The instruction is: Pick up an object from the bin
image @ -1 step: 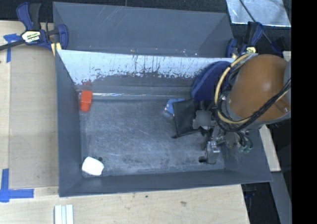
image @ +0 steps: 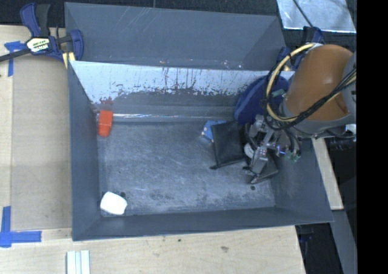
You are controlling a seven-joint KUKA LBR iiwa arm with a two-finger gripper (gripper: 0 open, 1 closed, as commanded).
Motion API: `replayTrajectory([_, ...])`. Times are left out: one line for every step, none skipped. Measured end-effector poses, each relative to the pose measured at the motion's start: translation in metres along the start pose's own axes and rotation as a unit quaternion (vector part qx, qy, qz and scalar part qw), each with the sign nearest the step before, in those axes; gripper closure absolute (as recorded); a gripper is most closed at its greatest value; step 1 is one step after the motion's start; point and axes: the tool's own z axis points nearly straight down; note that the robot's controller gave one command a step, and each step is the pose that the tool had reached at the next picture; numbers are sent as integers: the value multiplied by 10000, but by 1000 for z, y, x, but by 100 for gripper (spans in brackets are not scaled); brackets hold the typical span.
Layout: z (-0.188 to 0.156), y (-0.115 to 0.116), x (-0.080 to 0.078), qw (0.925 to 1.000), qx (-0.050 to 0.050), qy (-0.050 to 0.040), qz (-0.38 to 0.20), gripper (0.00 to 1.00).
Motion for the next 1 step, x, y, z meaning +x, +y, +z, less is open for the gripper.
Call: replayTrajectory([63,-1,-62,9986,-14,-35,-534,0])
